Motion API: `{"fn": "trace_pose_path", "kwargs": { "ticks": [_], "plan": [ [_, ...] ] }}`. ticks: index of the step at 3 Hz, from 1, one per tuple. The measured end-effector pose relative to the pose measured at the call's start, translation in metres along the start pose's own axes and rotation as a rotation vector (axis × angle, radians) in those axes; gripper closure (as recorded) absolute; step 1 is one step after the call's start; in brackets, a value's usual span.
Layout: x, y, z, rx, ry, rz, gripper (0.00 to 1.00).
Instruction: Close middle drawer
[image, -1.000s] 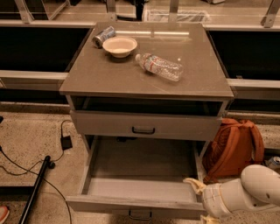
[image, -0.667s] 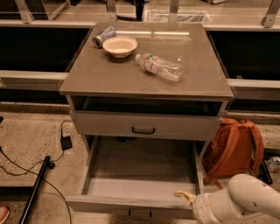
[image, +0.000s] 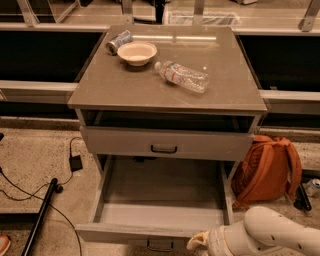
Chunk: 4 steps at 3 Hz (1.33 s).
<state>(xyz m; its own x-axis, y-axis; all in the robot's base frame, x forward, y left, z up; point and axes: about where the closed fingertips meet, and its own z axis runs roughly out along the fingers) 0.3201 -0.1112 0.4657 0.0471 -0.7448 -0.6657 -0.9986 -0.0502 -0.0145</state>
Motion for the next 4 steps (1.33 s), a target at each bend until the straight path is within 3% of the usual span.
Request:
{"fn": "trace_pose_path", "kwargs": {
  "ticks": [1, 2, 3, 4],
  "plan": [
    [0.009, -0.005, 0.028, 0.018, -0.024, 0.025, 0.79],
    [0.018, -0.018, 0.054, 0.060, -0.038, 0.053, 0.81],
    [0.027, -0.029, 0.067, 0.116, -0.037, 0.096, 0.79],
    [0.026, -0.028, 0.066, 0.118, -0.037, 0.097, 0.64]
  ]
}}
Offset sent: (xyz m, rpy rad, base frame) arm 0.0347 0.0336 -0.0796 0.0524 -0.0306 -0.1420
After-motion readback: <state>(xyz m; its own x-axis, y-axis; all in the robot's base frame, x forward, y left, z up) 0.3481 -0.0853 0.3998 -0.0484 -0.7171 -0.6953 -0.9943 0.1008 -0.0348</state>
